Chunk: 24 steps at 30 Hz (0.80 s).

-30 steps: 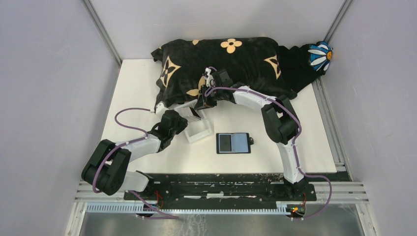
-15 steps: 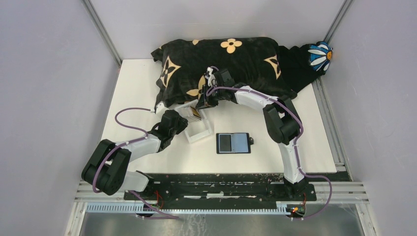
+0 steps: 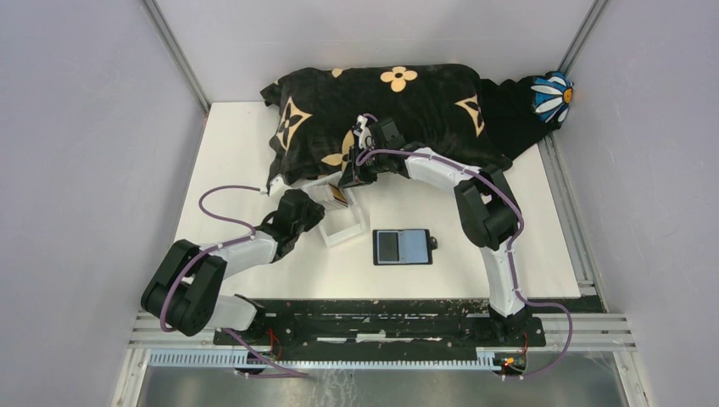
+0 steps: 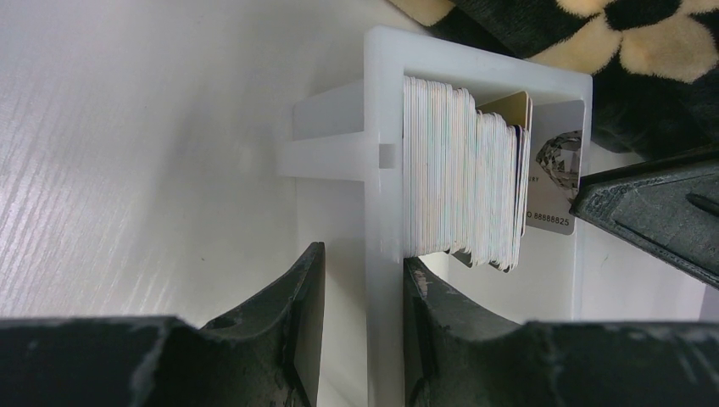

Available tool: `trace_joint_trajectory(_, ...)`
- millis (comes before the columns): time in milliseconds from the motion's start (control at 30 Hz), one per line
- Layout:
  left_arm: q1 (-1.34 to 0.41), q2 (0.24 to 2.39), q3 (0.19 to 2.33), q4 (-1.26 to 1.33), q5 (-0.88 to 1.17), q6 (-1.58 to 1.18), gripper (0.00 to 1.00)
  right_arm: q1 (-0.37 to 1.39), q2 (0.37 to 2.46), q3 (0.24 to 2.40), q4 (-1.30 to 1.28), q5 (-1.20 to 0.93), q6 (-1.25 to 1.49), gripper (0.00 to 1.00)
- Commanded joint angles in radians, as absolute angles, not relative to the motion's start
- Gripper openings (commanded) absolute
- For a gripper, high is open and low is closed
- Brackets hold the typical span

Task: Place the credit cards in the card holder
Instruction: Pick up the credit card from the storage box.

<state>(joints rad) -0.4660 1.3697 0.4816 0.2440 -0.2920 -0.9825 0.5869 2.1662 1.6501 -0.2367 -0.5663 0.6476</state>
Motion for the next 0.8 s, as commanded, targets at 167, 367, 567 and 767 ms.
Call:
trace_joint_trajectory(167, -0.461, 1.402, 0.477, 0.218, -0.263, -0.971, 0.35, 0.590, 2.140, 1.683, -0.439, -0.279, 0.488, 0.26)
trace_joint_trajectory(367, -0.461, 1.397, 0.472, 0.219, -0.265, -0.971, 0.34, 0.607, 2.131, 1.702, -0.494, -0.182, 0.445, 0.25)
trace_joint_trajectory(567, -0.461, 1.393, 0.470, 0.219, -0.264, -0.972, 0.34, 0.615, 2.125, 1.709, -0.525, -0.109, 0.415, 0.24)
trace_joint_trajectory(767, -0.462, 1.392, 0.466, 0.223, -0.261, -0.973, 0.34, 0.631, 2.134, 1.730, -0.568, -0.017, 0.378, 0.23)
